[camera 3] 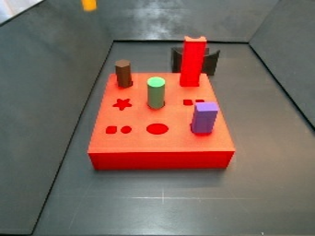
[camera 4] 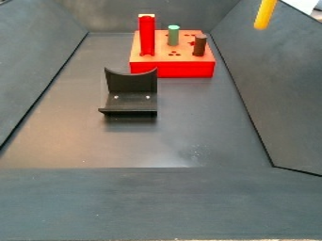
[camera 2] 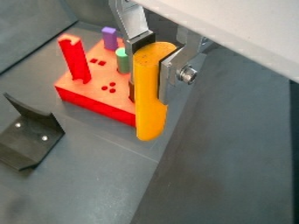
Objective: Pick up the oval object. Move up. Move to above the board. Insert the oval object.
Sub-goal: Move to above the board.
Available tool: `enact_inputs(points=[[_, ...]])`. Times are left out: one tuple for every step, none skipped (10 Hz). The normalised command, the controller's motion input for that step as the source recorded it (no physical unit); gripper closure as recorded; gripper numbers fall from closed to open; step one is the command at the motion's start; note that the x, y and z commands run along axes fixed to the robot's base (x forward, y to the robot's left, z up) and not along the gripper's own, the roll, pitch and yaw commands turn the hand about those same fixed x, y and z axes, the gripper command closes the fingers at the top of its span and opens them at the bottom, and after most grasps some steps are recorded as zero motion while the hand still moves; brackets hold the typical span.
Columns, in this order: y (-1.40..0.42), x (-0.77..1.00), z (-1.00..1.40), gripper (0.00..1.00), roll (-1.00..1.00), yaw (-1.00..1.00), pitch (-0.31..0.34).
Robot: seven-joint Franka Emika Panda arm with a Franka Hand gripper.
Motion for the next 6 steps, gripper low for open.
enact_inputs(points=[[-0.01,-0.52,0.34,1.00,0.06,0.02,0.070],[-0.01,-0.52,0.24,1.00,0.07,0.02,0.069],[-0.01,-0.51,0.02,1.00,0.06,0.02,0.067],[0.00,-0.50,-0.01,1.00,0.06,0.02,0.063],[0.00,-0.50,-0.01,1.00,0.06,0.02,0.059],[0.00,-0.50,-0.01,1.00,0.06,0.02,0.057]])
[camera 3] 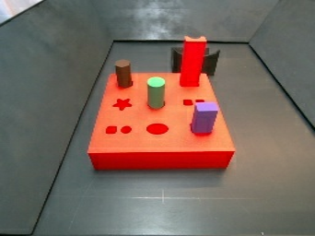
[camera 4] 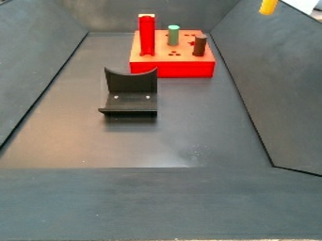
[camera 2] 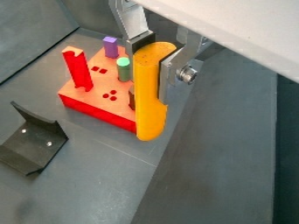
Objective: Pick up the oval object. Move up. Move to above the board. Insert the oval object.
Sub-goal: Move to above the board.
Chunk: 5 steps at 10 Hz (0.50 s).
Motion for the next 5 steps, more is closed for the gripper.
enact_inputs(points=[[0.00,-0.50,0.00,1.00,0.06,0.02,0.056],[0.00,-0.50,0.00,1.00,0.06,0.02,0.055],[0.00,-0.49,0.00,1.00,0.06,0.02,0.055],[0.00,-0.49,0.00,1.00,0.06,0.02,0.054],[0.00,-0.49,0.00,1.00,0.06,0.02,0.054]])
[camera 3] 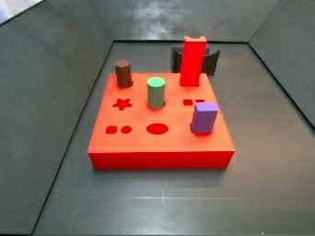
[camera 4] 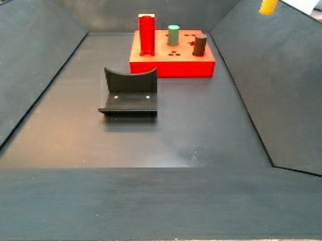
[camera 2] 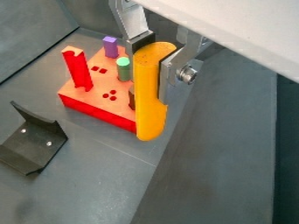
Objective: Pick up the oval object. Move up. Move to above the board. Insert the oval object.
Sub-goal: Move to above the board.
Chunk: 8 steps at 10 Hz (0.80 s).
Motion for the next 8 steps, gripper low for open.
enact_inputs(points=[[0.00,-0.49,0.00,1.00,0.06,0.02,0.054],[0.00,-0.49,0.00,1.00,0.06,0.02,0.054],[0.00,-0.49,0.00,1.00,0.06,0.02,0.054],[0.00,-0.49,0.00,1.00,0.06,0.02,0.054],[0.00,-0.49,0.00,1.00,0.06,0.02,0.054],[0.00,-0.49,0.00,1.00,0.06,0.02,0.054],[0.00,-0.49,0.00,1.00,0.06,0.02,0.054],[0.00,-0.49,0.00,1.00,0.06,0.02,0.054]])
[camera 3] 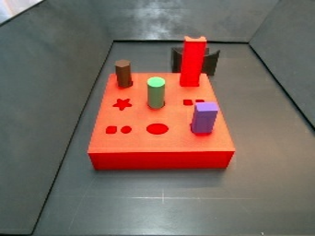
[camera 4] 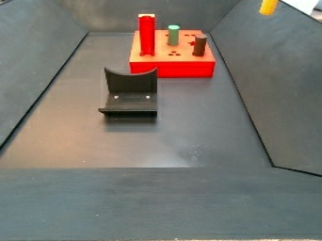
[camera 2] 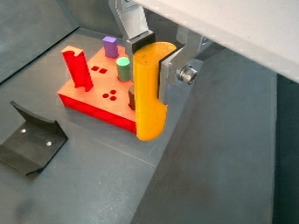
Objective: Pick up the oval object. Move up. Move to above the board. Insert the oval object.
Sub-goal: Move to above the board.
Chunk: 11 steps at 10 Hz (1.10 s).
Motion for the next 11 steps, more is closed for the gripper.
enact_inputs(points=[[0.00,-0.49,0.00,1.00,0.06,0.02,0.054],[0.00,-0.49,0.00,1.00,0.06,0.02,0.054],[0.00,-0.49,0.00,1.00,0.06,0.02,0.054],[0.00,-0.49,0.00,1.00,0.06,0.02,0.054],[0.00,-0.49,0.00,1.00,0.06,0.02,0.054],[0.00,-0.49,0.00,1.00,0.06,0.02,0.054],[0.00,-0.49,0.00,1.00,0.06,0.02,0.054],[0.00,-0.49,0.00,1.00,0.06,0.02,0.054],[0.00,-0.49,0.00,1.00,0.06,0.02,0.054],[0.00,-0.49,0.00,1.00,0.06,0.02,0.054],[0.00,-0.49,0.00,1.00,0.06,0.02,0.054]])
